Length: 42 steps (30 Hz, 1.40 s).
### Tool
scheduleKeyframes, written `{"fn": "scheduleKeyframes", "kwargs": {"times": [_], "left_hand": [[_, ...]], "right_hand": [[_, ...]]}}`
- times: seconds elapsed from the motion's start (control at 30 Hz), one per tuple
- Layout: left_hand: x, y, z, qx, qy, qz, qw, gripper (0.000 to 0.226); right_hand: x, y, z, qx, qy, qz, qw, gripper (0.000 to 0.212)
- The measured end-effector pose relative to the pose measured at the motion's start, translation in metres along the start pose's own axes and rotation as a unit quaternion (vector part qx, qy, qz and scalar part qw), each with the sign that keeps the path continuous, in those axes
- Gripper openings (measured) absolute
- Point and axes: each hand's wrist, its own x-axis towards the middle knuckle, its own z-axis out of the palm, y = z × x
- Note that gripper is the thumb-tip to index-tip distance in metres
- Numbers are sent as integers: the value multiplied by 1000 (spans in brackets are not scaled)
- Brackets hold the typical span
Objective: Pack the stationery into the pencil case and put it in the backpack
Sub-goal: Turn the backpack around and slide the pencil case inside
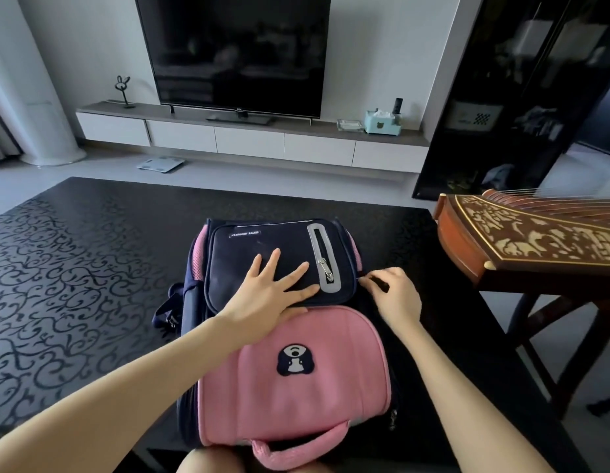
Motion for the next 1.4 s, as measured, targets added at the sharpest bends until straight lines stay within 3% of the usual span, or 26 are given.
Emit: {"fn": "scheduleKeyframes", "kwargs": {"times": [0.13, 0.2, 0.27, 0.33, 0.4, 0.43, 0.47, 0.57, 0.63, 0.7, 0.77, 0.8, 0.83, 0.87, 0.93, 0.97, 1.03, 1.1, 1.13, 1.2, 1.3, 1.4], "left_hand": [[-13, 3, -9, -57, 14, -31, 998, 63], [-32, -1, -10, -87, 44, -123, 988, 65], [-58, -11, -7, -119, 69, -259, 956, 74], [-85, -19, -3, -246, 16, -386, 889, 87], [-100, -19, -2, -469, -57, -460, 752, 96], [-104, -13, -7, -565, -67, -476, 671, 96], [-105, -8, -8, -625, -58, -482, 611, 94], [-99, 5, -14, -681, -6, -478, 555, 82], [-90, 19, -22, -714, -22, -482, 507, 75], [-81, 44, -34, -765, -102, -452, 448, 64], [-72, 73, -50, -798, -194, -384, 422, 57], [-67, 83, -55, -787, -225, -359, 449, 53], [-62, 91, -61, -756, -237, -331, 513, 46], [-58, 93, -63, -690, -210, -313, 619, 35], [-53, 84, -59, -437, -67, -279, 852, 25], [-52, 75, -57, -313, 19, -261, 913, 27], [-51, 49, -41, -170, 89, -238, 952, 63], [-49, 24, -25, -136, 18, -235, 962, 99], [-48, 14, -17, -149, -11, -231, 961, 106], [-44, 4, -4, -193, -27, -224, 955, 107], [-38, -2, 4, -199, 41, -234, 951, 100], [-27, 0, 1, -209, 83, -273, 935, 94]], "right_hand": [[-44, -9, -11, 56, -15, 43, 997, 38], [-71, -11, -25, 23, -42, 67, 997, 46], [-97, -8, -39, -9, -102, 99, 990, 49], [-119, -8, -49, -15, -164, 127, 978, 56], [-133, -7, -50, -18, -197, 145, 969, 62], [-138, -7, -49, -14, -205, 152, 967, 65], [-141, -8, -46, 3, -206, 162, 965, 67], [-135, -15, -42, 140, -160, 210, 954, 67], [-114, -16, -48, 194, -118, 217, 949, 66], [-94, -11, -58, 201, -87, 208, 953, 75], [-86, -2, -68, 152, -60, 210, 964, 83], [-86, 5, -69, 115, -53, 224, 966, 85], [-91, 11, -70, 95, -51, 244, 964, 88], [-100, 16, -70, 99, -59, 264, 958, 93], [-118, 29, -68, 147, -56, 277, 948, 102], [-127, 31, -70, 180, -51, 279, 942, 100], [-137, 35, -69, 298, -29, 299, 906, 83], [-137, 33, -69, 423, -35, 356, 832, 72], [-133, 31, -65, 447, -25, 368, 815, 71], [-124, 24, -59, 457, 32, 356, 814, 75], [-100, 9, -59, 482, 94, 304, 817, 81], [-63, -9, -79, 380, 116, 241, 885, 74]]}}
